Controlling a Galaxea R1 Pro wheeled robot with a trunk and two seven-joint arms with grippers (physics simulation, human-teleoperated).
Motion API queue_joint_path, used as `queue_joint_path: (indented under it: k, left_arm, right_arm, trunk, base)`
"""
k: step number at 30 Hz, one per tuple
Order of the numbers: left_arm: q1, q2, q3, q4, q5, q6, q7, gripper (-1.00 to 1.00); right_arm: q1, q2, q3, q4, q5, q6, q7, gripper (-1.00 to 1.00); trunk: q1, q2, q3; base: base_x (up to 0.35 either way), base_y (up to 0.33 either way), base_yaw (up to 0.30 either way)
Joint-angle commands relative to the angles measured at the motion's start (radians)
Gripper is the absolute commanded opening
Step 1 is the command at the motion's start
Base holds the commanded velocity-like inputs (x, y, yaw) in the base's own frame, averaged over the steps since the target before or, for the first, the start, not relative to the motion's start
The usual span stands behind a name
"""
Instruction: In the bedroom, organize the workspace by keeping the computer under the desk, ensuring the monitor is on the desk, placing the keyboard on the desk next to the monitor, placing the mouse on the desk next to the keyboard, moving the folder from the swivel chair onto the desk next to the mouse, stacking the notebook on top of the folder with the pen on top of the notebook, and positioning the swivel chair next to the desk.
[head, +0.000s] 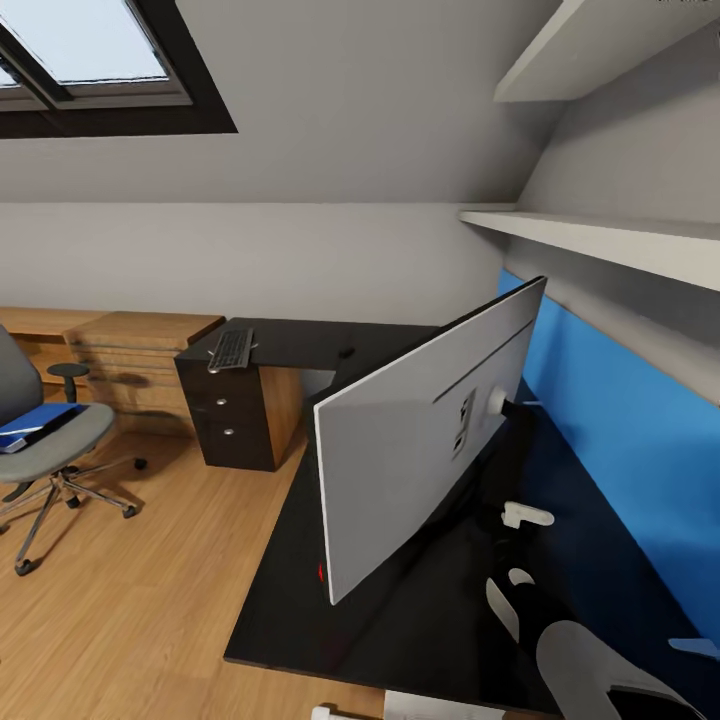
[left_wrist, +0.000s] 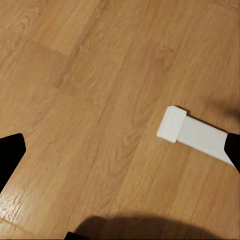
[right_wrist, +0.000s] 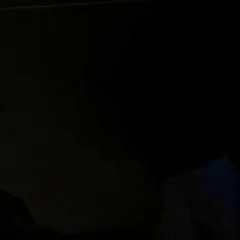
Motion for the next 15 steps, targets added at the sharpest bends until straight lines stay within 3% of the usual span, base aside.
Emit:
queue_joint_path:
  k: [1,15]
  left_arm:
    - [0.0,-0.001,0.003,0.0,0.001,-0.002,0.0,1.0]
    - [0.0,-0.001,0.003,0.0,0.001,-0.002,-0.001,1.0]
  right_arm:
    - [-0.001,0.0,-0.003,0.001,0.0,-0.003,0.001,1.0]
    - [-0.001,0.0,-0.003,0.001,0.001,-0.003,0.004,1.0]
  trunk:
    - [0.0,-0.001,-0.001]
    - [0.0,-0.001,-0.001]
  base:
    - [-0.157,0.0,0.0]
    - [-0.285,0.0,0.0]
